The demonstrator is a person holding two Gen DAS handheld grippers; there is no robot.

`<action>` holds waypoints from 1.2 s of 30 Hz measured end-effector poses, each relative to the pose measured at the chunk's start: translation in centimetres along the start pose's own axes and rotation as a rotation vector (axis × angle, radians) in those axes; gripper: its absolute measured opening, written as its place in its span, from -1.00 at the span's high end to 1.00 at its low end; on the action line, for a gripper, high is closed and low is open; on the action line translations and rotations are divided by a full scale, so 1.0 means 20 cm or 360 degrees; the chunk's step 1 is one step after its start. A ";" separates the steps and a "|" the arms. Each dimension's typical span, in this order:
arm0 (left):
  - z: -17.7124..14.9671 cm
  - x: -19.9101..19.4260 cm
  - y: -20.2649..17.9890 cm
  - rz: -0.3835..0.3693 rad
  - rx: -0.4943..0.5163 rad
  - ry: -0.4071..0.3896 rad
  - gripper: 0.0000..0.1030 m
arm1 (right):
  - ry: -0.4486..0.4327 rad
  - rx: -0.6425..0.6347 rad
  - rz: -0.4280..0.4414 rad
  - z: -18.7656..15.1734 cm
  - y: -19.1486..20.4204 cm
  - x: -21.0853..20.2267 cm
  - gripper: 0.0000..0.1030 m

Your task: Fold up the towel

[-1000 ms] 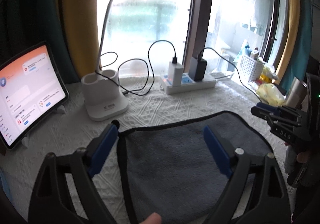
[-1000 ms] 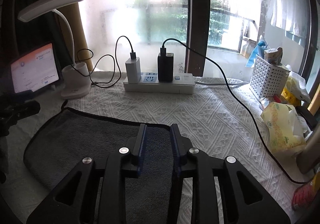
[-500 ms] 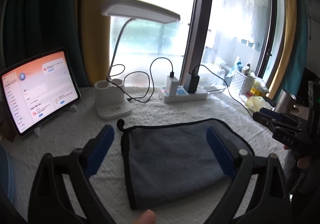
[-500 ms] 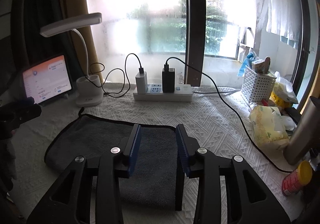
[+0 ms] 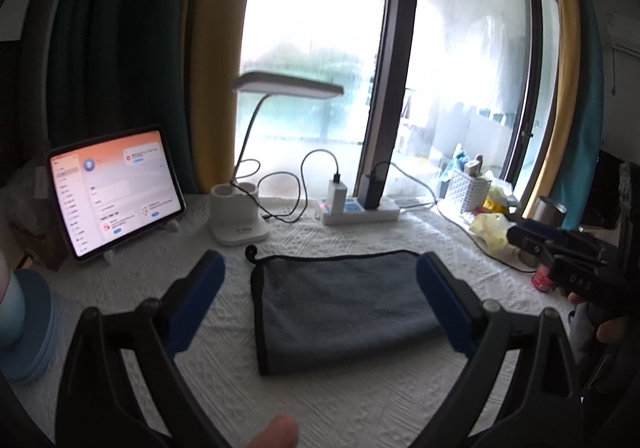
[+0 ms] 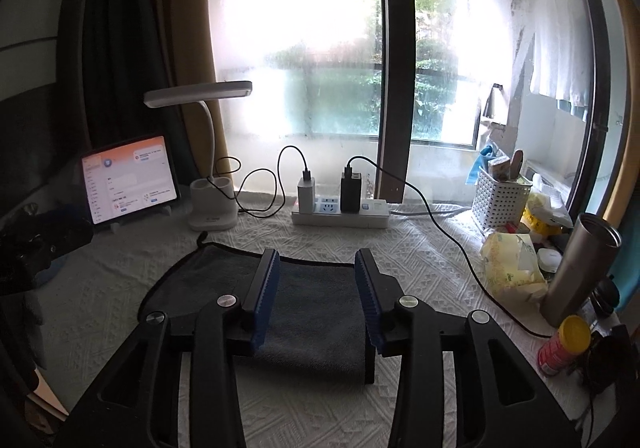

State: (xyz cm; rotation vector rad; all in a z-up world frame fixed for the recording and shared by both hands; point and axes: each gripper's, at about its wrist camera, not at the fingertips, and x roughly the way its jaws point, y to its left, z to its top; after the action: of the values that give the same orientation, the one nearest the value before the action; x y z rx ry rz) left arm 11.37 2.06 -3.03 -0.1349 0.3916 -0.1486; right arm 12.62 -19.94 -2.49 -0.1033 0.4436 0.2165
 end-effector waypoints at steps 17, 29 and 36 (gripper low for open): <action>0.02 -0.41 -0.15 0.0185 0.0080 -0.0319 -0.90 | -0.0239 -0.0038 -0.0034 0.03 0.06 -0.46 -0.11; 0.15 -0.55 -0.22 0.0199 0.0158 -0.0515 -0.89 | -0.0466 -0.0068 -0.0094 0.18 0.05 -0.65 -0.31; 0.22 -0.58 -0.22 0.0202 0.0160 -0.0589 -0.90 | -0.0524 -0.0096 -0.0112 0.22 0.07 -0.68 -0.34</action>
State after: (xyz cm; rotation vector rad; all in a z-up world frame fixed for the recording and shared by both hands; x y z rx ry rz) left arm 1.92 0.10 6.06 -0.0360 0.0232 -0.0161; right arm 2.19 -20.50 7.29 -0.1395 0.1057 0.1736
